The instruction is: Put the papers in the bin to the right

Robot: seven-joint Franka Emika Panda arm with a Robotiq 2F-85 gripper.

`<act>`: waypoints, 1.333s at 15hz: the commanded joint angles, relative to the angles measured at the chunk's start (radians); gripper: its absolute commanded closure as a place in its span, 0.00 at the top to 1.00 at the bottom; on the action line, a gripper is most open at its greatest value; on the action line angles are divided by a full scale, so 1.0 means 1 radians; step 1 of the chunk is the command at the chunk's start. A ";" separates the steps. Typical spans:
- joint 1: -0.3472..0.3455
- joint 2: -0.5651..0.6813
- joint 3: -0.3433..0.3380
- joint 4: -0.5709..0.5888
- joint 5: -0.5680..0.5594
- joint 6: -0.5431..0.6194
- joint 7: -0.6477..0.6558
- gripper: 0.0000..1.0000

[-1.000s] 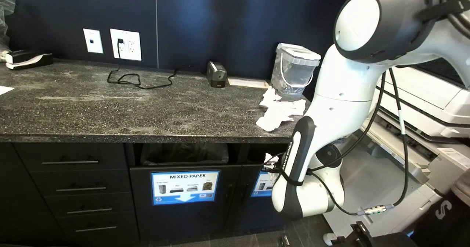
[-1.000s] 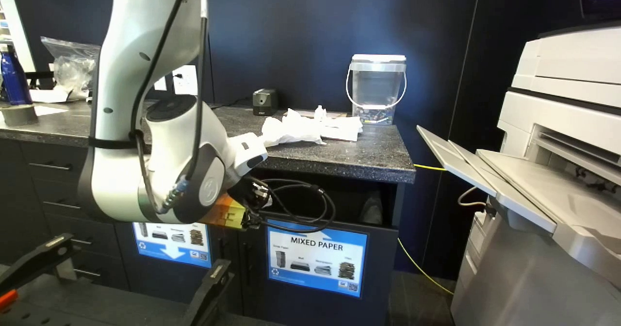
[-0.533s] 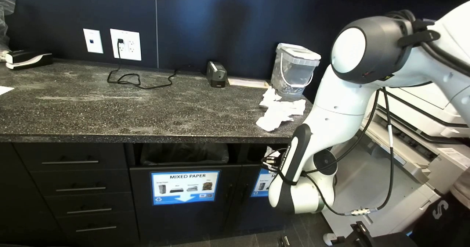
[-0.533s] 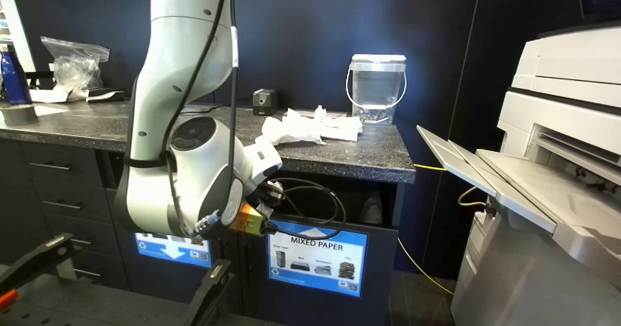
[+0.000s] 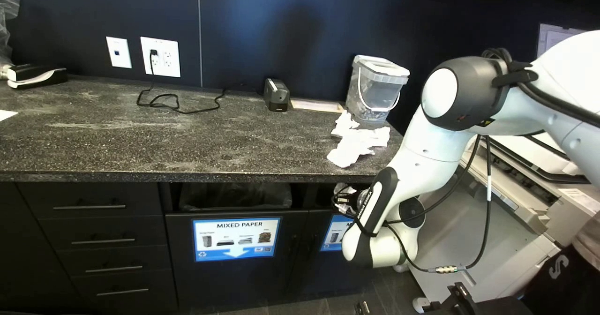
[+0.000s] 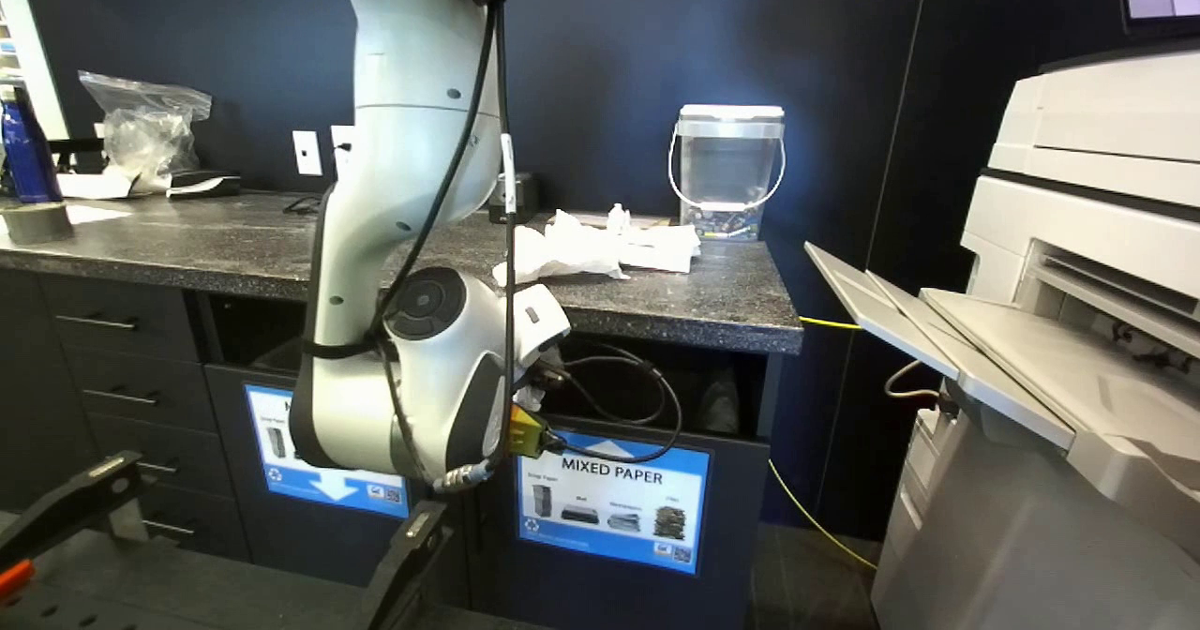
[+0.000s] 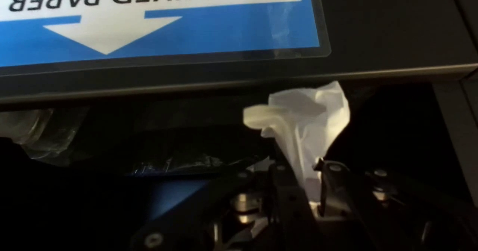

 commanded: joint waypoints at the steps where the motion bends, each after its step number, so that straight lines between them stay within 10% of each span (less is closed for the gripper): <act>1: -0.040 0.088 0.025 0.126 -0.048 0.041 -0.006 0.11; 13: -0.040 0.199 0.027 0.346 -0.090 -0.013 -0.009 0.11; 14: -0.041 0.201 0.028 0.350 -0.096 -0.025 -0.006 0.36; 20: -0.030 0.186 0.022 0.329 -0.088 -0.042 -0.024 0.73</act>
